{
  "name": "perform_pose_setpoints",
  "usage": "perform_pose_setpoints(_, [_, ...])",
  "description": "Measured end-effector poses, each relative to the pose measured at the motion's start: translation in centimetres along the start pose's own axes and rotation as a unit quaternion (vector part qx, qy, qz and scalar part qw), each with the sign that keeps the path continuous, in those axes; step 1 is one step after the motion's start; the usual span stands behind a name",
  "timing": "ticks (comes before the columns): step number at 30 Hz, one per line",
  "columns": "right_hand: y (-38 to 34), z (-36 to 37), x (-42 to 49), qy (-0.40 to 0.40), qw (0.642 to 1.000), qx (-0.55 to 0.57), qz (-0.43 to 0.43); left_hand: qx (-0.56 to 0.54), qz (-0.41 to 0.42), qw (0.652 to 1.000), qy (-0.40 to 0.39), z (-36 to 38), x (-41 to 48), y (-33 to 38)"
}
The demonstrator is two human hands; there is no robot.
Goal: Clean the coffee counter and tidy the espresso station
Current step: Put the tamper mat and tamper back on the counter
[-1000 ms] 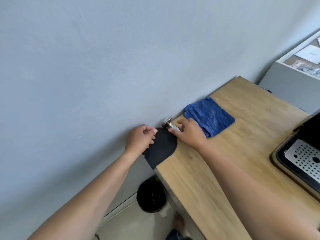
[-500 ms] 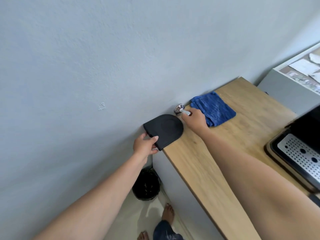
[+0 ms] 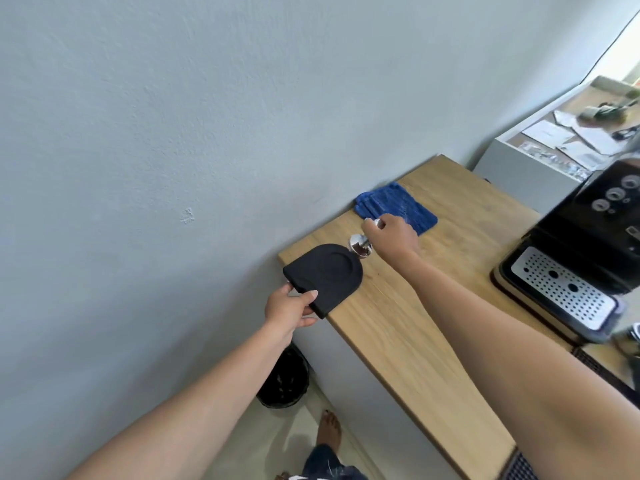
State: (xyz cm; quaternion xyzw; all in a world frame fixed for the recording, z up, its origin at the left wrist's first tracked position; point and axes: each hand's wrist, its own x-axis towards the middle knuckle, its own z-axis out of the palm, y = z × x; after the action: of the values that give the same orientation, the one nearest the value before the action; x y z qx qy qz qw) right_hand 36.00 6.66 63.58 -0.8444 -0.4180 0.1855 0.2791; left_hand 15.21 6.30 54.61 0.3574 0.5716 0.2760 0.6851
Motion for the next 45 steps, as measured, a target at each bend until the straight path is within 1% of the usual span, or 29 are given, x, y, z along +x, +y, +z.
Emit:
perform_pose_setpoints(3, [-0.1, 0.5, -1.2, -0.023, 0.998, -0.04, -0.035, 0.015, 0.005, 1.0, -0.013, 0.4, -0.8, -0.7])
perform_pose_setpoints(9, [-0.9, 1.9, -2.4, -0.024, 0.987, -0.131, -0.092, 0.033, 0.002, 0.999, -0.025, 1.2, -2.1, -1.6])
perform_pose_setpoints(14, [-0.9, 2.4, -2.9, -0.037, 0.971, -0.207, -0.115, 0.045, 0.002, 0.999, -0.027, 1.3, -2.4, -1.6])
perform_pose_setpoints(20, [0.0, 3.0, -3.1, -0.05, 0.963, -0.234, -0.121, 0.055, 0.007, 0.998, -0.023, 1.3, -2.6, -1.5])
perform_pose_setpoints(26, [0.1, 3.3, -3.5, -0.031, 0.955, -0.261, -0.135, 0.074, 0.008, 0.997, -0.019, 1.2, -2.4, -1.5])
perform_pose_setpoints(30, [0.1, 3.3, -3.7, -0.048, 0.956, -0.26, -0.13, 0.151, 0.009, 0.988, -0.016, 0.9, -1.9, -1.3])
perform_pose_setpoints(32, [-0.1, 2.9, -3.7, -0.073, 0.963, -0.233, -0.117, 0.212, 0.027, 0.977, 0.01, 0.8, -1.4, -0.9])
perform_pose_setpoints(34, [-0.2, 2.0, -3.7, -0.077, 0.978, -0.173, -0.085, 0.272, 0.049, 0.959, 0.058, 0.7, -1.5, 0.1])
perform_pose_setpoints(36, [0.3, 1.0, -3.4, -0.044, 0.992, -0.108, -0.054, 0.307, 0.098, 0.941, 0.102, 0.8, -1.6, 1.6])
perform_pose_setpoints(38, [1.2, 0.0, -3.2, -0.006, 0.998, -0.051, -0.028, 0.313, 0.161, 0.928, 0.123, 0.9, -1.3, 3.2])
perform_pose_setpoints(40, [2.4, -0.9, -3.3, 0.014, 1.0, -0.021, -0.005, 0.302, 0.211, 0.923, 0.112, 1.4, -1.3, 5.3])
perform_pose_setpoints(42, [3.7, -2.0, -3.8, 0.028, 0.999, -0.016, 0.018, 0.301, 0.245, 0.917, 0.087, 2.4, -1.4, 7.4])
perform_pose_setpoints(45, [6.2, -4.3, -5.3, 0.07, 0.996, -0.023, 0.057, 0.328, 0.297, 0.896, 0.035, 5.6, -2.1, 10.3])
